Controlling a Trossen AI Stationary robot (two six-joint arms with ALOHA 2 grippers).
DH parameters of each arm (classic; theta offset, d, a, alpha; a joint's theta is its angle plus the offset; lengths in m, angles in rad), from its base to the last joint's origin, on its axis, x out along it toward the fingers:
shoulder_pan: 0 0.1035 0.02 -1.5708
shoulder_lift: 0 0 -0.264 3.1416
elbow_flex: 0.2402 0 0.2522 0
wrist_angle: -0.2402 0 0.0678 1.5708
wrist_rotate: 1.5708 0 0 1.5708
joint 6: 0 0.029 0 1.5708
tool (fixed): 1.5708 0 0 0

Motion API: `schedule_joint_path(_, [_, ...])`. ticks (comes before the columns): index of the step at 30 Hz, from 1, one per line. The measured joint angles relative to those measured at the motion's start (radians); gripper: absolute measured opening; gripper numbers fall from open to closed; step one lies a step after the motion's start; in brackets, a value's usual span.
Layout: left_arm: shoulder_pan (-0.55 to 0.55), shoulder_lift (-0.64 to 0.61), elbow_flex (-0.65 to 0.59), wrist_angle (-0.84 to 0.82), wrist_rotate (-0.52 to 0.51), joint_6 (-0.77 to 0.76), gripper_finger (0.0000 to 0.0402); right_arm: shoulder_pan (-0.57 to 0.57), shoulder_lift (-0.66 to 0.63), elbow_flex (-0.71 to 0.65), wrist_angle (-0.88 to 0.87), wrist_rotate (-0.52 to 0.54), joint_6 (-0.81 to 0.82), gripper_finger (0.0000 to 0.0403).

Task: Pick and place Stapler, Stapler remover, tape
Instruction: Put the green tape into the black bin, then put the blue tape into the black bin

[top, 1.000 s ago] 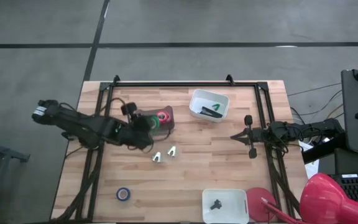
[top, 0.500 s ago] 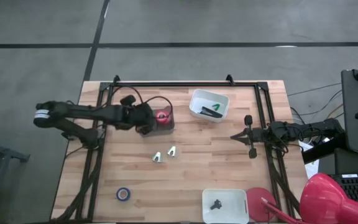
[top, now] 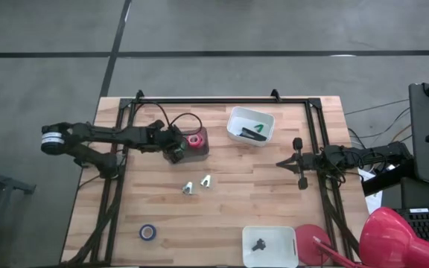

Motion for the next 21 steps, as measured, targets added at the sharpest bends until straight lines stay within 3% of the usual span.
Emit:
schedule_joint_path(13, [0.002, -0.002, -0.003, 0.020, 0.042, -0.031, 0.0121, 0.000, 0.000, 0.000, 0.000, 0.000, 0.000, 0.0008])
schedule_joint_path(17, [-0.003, -0.010, 0.044, -0.011, 0.049, -0.029, 0.0132, 0.000, 0.000, 0.000, 0.000, 0.000, 0.000, 0.0008])
schedule_joint_path(21, [-0.026, -0.026, 0.122, -0.085, 0.118, -0.029, 0.0135, 0.000, 0.000, 0.000, 0.000, 0.000, -0.001, 0.0008])
